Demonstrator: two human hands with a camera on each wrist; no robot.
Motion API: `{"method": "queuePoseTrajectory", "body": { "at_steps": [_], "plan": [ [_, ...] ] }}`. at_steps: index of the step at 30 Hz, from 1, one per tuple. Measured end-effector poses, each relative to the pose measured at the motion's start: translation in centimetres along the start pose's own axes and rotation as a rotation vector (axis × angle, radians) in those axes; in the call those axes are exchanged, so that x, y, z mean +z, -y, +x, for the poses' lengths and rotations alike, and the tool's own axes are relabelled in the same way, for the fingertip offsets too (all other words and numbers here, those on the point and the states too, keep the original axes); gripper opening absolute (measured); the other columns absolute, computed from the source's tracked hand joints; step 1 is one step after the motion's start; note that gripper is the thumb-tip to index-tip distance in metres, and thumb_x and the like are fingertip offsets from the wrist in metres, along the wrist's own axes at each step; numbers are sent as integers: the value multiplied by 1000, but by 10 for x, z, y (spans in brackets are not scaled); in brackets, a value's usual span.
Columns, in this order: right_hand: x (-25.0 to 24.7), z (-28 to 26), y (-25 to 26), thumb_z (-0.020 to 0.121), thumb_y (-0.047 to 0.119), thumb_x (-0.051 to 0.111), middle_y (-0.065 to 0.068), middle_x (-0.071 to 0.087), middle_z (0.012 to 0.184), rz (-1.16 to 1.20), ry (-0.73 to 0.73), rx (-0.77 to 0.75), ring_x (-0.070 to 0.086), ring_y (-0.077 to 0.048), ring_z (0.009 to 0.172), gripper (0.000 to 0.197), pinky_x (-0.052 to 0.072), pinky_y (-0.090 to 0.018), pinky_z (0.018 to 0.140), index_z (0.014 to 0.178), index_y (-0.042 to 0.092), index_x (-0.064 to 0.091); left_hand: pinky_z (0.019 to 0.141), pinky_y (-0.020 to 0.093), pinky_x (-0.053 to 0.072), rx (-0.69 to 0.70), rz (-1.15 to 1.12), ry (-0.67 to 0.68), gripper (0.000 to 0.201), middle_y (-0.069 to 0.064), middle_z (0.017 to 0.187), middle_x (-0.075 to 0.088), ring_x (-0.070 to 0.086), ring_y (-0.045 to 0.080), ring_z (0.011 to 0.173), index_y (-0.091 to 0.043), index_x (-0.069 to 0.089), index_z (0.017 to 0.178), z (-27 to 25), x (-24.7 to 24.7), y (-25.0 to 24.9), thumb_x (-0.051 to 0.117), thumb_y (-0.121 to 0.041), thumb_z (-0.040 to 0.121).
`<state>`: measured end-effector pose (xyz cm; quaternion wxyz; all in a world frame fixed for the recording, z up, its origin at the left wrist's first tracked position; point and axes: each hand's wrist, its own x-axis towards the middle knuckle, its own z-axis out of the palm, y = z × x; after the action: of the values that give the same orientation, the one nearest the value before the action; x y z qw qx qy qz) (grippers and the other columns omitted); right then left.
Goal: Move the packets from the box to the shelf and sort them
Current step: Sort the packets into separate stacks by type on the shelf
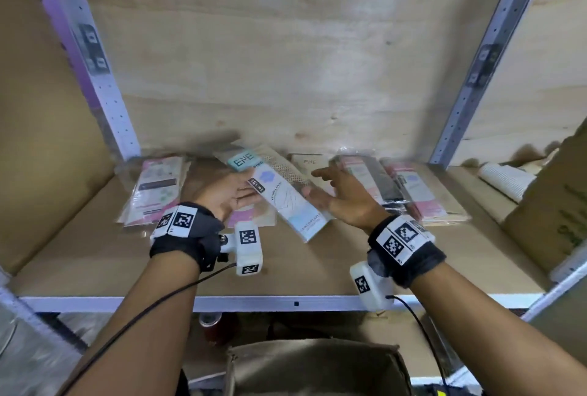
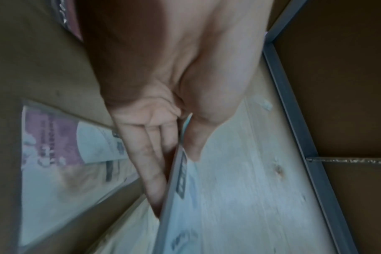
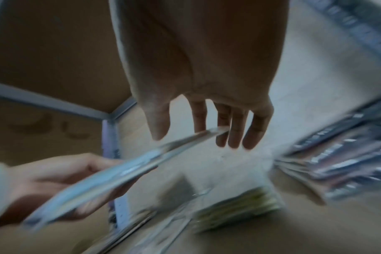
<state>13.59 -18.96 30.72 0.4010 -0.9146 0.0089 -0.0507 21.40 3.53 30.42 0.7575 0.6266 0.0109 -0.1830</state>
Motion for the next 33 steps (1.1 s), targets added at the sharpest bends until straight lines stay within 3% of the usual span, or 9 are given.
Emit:
{"method": "queuePoseTrajectory", "body": {
  "at_steps": [7,10,12,15,19,23,26,29,33],
  "plan": [
    [-7,-5,-59,66,34,84,-9,74,111,468,200,99,66,-26,109,53,43,-42,101,115,19,70,55,23,58,-53,64,62,20,7,90,79,77,14,76,-9,65,110,13,18,15,62,-24,97],
    [-12,-6,-57,67,30,81,1,76,100,465,265,79,68,-13,97,46,46,-30,92,111,27,70,79,31,58,30,44,-121,12,4,87,78,73,20,88,-15,69,95,20,10,11,70,-27,92],
    [-17,-8,-57,75,25,79,4,75,96,443,313,72,67,-7,93,43,45,-24,88,117,27,68,76,30,61,69,-20,-194,7,1,76,76,73,19,78,-17,69,90,20,4,4,72,-23,90],
    [-23,-11,-62,87,10,73,-15,72,112,431,338,83,64,-17,102,43,46,-34,102,129,13,61,41,18,51,68,123,-241,13,3,72,76,70,15,60,-19,72,92,14,0,1,75,-29,87],
    [-32,-15,-61,91,-5,62,-40,51,132,465,365,79,55,-28,108,42,40,-44,106,133,1,56,50,19,49,169,335,-235,22,-6,62,74,68,7,55,-21,69,81,11,8,7,67,-40,93],
    [-38,-20,-59,92,-4,61,-28,60,131,457,405,68,58,-28,113,44,43,-38,108,135,3,54,63,22,48,168,434,-191,37,1,70,74,69,13,59,-18,65,76,11,6,7,58,-47,97],
    [-37,-23,-56,93,-5,59,-34,58,129,462,409,36,58,-28,111,44,41,-41,108,136,2,53,42,20,45,-18,355,-45,35,9,75,63,53,18,56,-14,65,92,12,-4,7,53,-46,99],
    [-32,-24,-55,92,-6,59,-32,60,128,474,399,23,59,-29,111,44,40,-44,110,135,1,53,47,23,43,-63,285,89,18,8,74,56,45,16,61,-16,63,94,14,-9,6,53,-29,102],
    [-26,-26,-57,91,-7,60,-27,63,126,486,386,37,60,-29,112,44,43,-41,107,134,-2,53,33,17,27,-88,259,-17,35,-1,54,60,41,7,37,-13,63,87,14,-15,14,53,-44,100]
  ]
}}
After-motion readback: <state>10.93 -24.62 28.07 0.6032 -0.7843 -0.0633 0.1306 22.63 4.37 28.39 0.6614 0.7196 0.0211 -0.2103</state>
